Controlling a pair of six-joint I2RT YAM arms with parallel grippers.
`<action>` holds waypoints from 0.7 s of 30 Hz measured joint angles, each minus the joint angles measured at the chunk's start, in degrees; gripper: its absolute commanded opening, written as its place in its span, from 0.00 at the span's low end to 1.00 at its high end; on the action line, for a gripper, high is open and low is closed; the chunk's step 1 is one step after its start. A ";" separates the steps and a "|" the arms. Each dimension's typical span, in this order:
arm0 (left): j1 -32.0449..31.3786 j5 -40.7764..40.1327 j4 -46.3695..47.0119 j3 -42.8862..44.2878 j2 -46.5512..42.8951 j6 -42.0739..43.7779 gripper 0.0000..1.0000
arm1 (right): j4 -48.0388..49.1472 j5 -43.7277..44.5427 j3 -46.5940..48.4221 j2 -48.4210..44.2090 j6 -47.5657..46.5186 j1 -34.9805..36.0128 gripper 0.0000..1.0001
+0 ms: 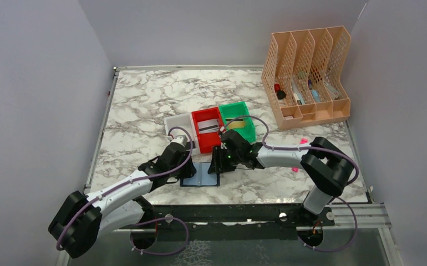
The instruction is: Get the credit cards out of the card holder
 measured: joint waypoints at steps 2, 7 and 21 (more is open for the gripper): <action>0.00 0.15 0.44 -0.15 0.13 0.00 0.37 | 0.66 -0.35 0.00 0.33 0.15 0.00 0.44; 0.02 0.48 2.47 -0.83 0.70 -0.20 0.34 | 1.51 -0.52 0.00 0.76 0.44 0.00 0.42; 0.02 2.29 6.78 -2.25 1.46 -1.31 0.33 | 2.49 -3.43 3.28 4.59 -1.07 1.64 0.15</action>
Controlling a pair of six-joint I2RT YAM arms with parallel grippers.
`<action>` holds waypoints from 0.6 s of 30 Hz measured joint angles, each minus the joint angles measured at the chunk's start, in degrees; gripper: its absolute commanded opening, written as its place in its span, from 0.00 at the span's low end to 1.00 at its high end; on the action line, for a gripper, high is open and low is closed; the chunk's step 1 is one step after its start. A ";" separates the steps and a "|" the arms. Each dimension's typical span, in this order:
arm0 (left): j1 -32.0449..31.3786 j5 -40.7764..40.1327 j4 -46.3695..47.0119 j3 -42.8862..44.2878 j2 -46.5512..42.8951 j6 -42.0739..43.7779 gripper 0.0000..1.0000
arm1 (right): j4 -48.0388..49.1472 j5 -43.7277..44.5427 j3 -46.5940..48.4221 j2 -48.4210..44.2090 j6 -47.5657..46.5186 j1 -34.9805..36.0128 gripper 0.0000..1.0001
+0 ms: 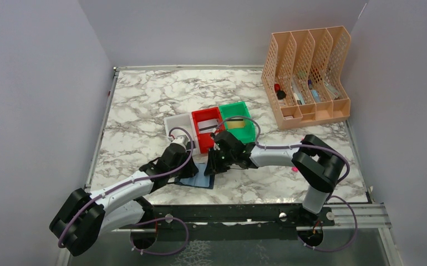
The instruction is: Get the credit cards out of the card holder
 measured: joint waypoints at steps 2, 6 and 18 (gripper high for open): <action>0.00 0.09 0.07 -0.02 0.00 -0.07 0.33 | -0.55 1.07 0.52 0.02 -0.24 0.50 0.10; 0.00 0.31 0.46 -0.24 0.00 -0.15 0.33 | -0.70 1.95 0.61 -0.13 -0.90 1.01 0.06; -0.02 0.85 -1.64 -0.24 -3.32 -0.15 0.39 | -12.35 13.81 4.66 -3.56 -4.87 1.42 0.01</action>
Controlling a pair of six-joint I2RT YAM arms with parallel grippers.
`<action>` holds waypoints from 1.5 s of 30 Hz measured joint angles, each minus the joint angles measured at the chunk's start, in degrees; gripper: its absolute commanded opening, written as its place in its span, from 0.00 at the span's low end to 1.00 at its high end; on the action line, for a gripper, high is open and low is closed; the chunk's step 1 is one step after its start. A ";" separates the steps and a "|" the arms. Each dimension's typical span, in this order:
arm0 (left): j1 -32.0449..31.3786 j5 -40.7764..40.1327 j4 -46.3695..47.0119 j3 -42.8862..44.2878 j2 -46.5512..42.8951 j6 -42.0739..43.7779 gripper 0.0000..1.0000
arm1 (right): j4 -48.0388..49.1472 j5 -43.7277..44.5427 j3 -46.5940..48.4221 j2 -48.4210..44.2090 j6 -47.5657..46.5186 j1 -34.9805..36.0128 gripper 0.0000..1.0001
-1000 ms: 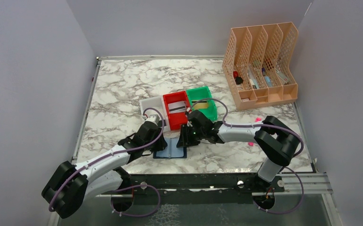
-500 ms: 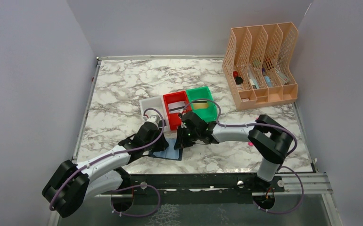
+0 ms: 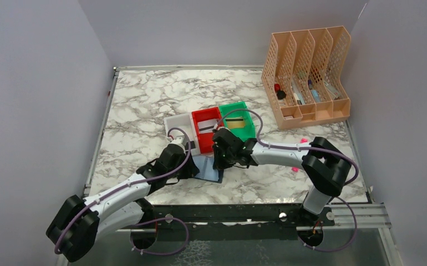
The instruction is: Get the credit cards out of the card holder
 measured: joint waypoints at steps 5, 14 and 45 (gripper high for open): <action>0.00 0.00 -0.66 0.00 -0.55 0.17 0.39 | -8.63 8.74 2.23 0.00 -2.73 -0.02 0.01; -0.37 0.68 0.63 0.92 4.33 0.52 0.40 | -17.57 18.03 8.76 4.31 -9.18 0.70 0.02; -0.70 -8.39 -7.72 11.43 -4.42 0.00 0.97 | -16.72 22.05 -0.48 -22.25 -16.50 0.79 0.81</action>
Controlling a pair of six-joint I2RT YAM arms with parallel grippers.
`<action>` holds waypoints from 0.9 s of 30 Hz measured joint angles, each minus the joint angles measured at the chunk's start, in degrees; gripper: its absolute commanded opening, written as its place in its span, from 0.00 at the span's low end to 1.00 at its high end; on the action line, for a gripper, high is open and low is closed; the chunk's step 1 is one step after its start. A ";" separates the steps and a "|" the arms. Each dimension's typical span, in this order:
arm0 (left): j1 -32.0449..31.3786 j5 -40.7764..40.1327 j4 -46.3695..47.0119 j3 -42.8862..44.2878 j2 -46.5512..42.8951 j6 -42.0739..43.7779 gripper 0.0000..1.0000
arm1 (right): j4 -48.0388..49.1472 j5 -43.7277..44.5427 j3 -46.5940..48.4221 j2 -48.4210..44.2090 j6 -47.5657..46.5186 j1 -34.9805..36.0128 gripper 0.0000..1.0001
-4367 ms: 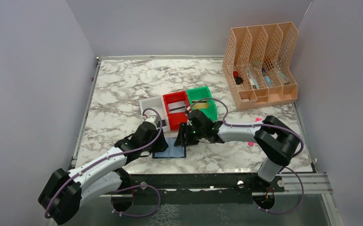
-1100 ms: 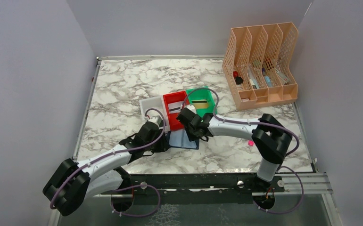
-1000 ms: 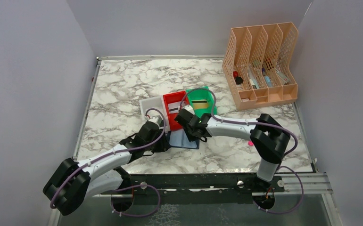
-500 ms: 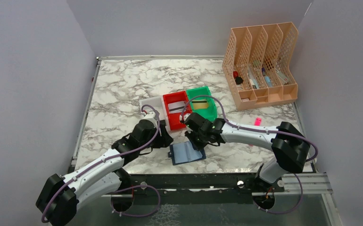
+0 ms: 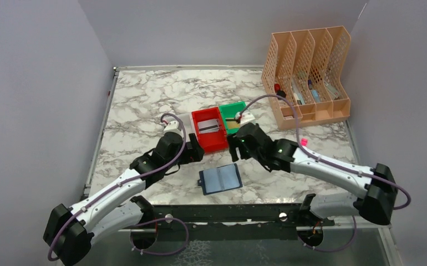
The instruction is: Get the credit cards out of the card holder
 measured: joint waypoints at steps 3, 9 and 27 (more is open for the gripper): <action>0.00 -5.22 -2.62 2.84 0.17 -1.20 0.99 | 3.15 4.90 -3.13 -6.58 0.96 -2.75 0.82; 0.00 -14.40 -6.49 5.27 -1.77 -2.12 0.99 | 9.38 3.39 -10.10 -14.27 1.38 -16.46 0.86; -0.04 -29.20 -12.46 12.96 -6.21 6.91 0.99 | 23.67 -4.74 -27.50 -33.79 -1.20 -17.64 0.98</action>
